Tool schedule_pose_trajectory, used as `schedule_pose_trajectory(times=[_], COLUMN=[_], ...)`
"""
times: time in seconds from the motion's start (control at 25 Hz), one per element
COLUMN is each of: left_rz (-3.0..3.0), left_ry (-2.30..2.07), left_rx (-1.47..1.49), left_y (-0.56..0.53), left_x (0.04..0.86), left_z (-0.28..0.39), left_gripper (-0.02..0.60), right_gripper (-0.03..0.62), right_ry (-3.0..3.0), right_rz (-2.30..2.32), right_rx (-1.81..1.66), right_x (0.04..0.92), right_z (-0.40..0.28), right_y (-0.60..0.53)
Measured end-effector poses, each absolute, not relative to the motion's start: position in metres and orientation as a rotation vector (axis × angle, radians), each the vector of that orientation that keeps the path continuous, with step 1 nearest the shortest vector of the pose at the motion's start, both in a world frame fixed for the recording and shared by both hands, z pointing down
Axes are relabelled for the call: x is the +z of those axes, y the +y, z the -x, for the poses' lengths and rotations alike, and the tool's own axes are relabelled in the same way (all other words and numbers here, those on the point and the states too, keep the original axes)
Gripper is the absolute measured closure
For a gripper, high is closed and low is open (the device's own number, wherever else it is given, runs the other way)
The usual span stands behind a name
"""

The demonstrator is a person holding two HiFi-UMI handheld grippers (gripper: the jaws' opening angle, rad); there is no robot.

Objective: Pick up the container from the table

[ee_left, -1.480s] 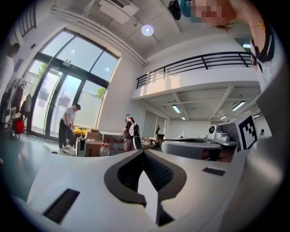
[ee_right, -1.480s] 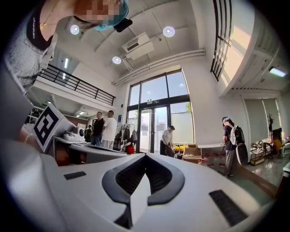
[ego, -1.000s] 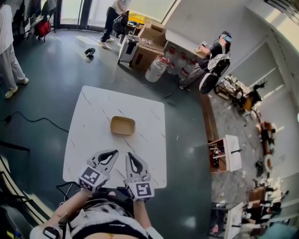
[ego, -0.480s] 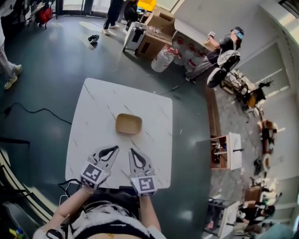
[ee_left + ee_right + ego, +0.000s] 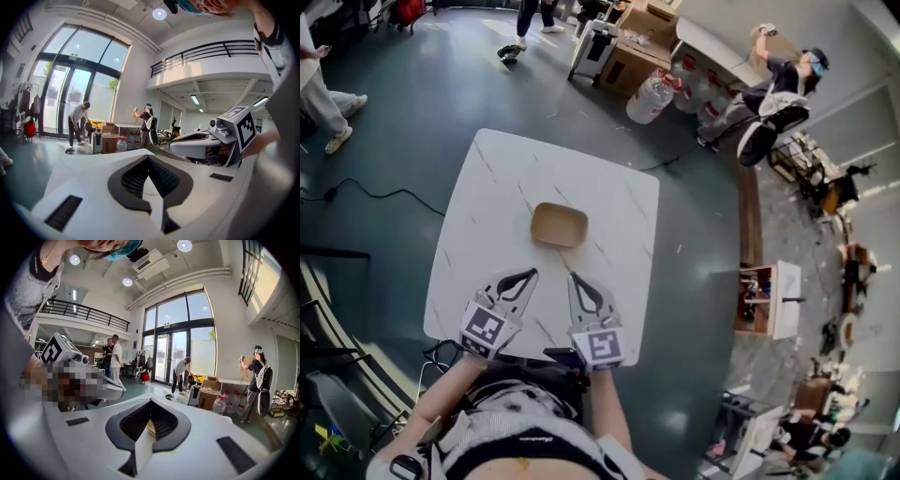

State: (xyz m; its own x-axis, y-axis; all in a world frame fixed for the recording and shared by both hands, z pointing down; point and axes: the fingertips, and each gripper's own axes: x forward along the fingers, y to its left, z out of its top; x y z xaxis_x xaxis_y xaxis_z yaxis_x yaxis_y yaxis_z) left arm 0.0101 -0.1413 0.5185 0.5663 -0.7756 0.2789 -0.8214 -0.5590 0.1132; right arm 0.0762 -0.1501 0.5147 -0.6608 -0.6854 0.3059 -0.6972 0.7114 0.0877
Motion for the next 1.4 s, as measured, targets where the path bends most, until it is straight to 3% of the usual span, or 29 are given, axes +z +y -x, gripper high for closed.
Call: schedule_pose_trajectory(times=[0.68,1.4], left_rz=[-2.526,-2.445], left_ry=[-1.373,-1.334], left_rx=[0.422,0.578], left_y=[-0.156,-0.176], left_x=[0.542,0.598], left_z=[-0.039,-0.024], left_gripper=[0.583,0.581], right_gripper=[0.599,0.597], right_ry=[-2.582,-2.388], right_rz=[-1.026,-0.848], right_rx=[0.071,0.04], right_x=[0.54,0.609], right_z=[-0.122,-0.102], right_y=[-0.171,-0.205])
